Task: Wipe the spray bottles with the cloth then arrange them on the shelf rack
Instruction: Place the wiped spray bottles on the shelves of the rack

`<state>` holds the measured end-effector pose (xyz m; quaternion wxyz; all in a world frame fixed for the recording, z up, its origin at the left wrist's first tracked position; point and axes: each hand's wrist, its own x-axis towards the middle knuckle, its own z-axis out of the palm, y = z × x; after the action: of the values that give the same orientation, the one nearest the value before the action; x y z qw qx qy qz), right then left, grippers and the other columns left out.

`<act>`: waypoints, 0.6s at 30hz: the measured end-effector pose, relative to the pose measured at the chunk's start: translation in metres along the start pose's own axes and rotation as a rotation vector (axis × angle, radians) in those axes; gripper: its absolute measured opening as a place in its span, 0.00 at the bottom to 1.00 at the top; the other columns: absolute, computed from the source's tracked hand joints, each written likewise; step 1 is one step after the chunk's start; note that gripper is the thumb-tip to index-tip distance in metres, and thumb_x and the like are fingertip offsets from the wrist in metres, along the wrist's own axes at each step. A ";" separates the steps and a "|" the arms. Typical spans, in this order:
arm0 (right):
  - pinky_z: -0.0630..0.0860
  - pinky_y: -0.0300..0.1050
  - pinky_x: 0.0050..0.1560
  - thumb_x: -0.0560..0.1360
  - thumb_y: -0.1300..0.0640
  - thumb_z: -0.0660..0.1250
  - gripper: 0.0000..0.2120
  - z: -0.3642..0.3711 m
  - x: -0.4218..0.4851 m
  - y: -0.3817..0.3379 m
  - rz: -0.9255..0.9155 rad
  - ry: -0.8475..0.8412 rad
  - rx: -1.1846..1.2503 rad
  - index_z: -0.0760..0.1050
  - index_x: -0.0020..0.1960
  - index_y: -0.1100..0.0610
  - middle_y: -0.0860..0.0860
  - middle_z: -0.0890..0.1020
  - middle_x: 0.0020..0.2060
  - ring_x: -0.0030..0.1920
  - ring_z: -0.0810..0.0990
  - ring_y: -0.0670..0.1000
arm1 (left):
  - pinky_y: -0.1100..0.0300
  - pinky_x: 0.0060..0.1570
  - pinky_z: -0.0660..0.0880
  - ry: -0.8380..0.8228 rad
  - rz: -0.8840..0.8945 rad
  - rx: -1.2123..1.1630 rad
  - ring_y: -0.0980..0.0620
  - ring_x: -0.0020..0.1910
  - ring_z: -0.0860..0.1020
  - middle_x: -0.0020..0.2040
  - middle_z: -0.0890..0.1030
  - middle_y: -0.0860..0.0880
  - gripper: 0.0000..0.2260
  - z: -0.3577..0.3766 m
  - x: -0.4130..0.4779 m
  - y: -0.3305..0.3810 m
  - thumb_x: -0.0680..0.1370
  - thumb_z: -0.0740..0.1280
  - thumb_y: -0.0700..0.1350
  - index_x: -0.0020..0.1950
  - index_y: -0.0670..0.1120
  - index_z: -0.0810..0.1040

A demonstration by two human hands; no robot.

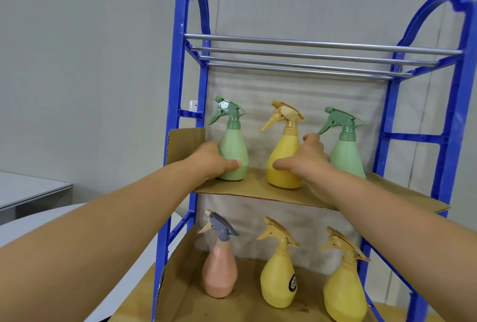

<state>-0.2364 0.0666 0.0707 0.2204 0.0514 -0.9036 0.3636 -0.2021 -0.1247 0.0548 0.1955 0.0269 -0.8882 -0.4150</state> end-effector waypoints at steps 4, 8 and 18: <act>0.63 0.49 0.63 0.66 0.49 0.74 0.45 0.000 -0.006 -0.003 -0.061 0.025 -0.089 0.50 0.72 0.58 0.56 0.61 0.67 0.67 0.62 0.58 | 0.57 0.49 0.71 0.003 -0.011 0.006 0.49 0.52 0.72 0.61 0.73 0.44 0.27 0.000 0.000 0.001 0.72 0.71 0.51 0.65 0.43 0.66; 0.70 0.47 0.49 0.69 0.62 0.70 0.42 -0.007 -0.006 -0.003 0.052 -0.137 0.174 0.47 0.73 0.56 0.56 0.66 0.57 0.53 0.69 0.56 | 0.55 0.54 0.73 0.002 -0.016 -0.012 0.47 0.55 0.73 0.61 0.73 0.44 0.27 0.000 0.000 0.000 0.72 0.72 0.50 0.66 0.43 0.65; 0.68 0.51 0.61 0.63 0.52 0.77 0.50 -0.002 -0.006 0.002 0.003 -0.096 -0.071 0.48 0.73 0.57 0.57 0.62 0.66 0.66 0.66 0.59 | 0.57 0.52 0.71 0.019 -0.024 0.028 0.46 0.59 0.73 0.62 0.72 0.44 0.28 0.001 -0.002 0.002 0.73 0.71 0.51 0.67 0.43 0.64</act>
<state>-0.2304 0.0687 0.0681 0.1781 0.0597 -0.9255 0.3288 -0.2000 -0.1216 0.0551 0.1986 0.0445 -0.8916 -0.4044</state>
